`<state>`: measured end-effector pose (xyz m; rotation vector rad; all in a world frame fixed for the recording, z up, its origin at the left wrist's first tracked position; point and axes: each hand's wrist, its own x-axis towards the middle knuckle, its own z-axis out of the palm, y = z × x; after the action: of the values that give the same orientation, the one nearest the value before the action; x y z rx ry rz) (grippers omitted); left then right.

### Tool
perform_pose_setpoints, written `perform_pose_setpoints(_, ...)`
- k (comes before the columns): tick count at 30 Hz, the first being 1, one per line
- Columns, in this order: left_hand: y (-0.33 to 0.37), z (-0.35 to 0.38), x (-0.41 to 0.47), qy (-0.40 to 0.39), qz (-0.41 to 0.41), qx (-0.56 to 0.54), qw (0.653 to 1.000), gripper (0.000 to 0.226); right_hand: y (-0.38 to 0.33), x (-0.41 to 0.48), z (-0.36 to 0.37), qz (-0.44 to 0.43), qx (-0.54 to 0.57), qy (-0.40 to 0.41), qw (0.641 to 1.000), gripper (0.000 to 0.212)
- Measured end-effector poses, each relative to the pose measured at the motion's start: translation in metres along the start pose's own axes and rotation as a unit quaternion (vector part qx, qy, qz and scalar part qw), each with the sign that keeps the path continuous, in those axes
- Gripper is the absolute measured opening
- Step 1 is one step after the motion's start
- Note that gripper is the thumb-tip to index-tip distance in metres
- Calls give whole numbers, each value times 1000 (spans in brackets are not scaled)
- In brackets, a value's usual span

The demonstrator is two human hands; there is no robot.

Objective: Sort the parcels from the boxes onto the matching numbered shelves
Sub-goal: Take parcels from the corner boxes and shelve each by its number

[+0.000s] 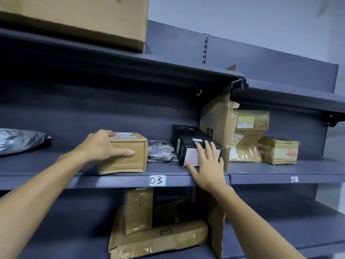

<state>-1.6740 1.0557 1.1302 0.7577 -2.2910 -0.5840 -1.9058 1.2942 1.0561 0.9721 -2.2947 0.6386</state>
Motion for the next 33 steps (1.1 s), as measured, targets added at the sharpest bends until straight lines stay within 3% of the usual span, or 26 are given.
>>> perform_pose_setpoints(14, 2, 1, 2, -2, 10, 4, 1000, 112, 6, 12, 11, 12, 11, 5, 1000, 76)
perform_pose_setpoints(23, 4, -1, -3, -5, -1, -13, 1000, 118, 8, -8, 26, -25, 26, 142, 989, 69)
perform_pose_setpoints(27, 6, 0, -7, 2, 0, -22, 1000, 117, 10, -21, 32, -22, 8, 126, 992, 70)
perform_pose_setpoints(33, 6, 7, -27, 60, 20, -14, 998, 111, 5, -37, 24, 12, 11, 28, 999, 100)
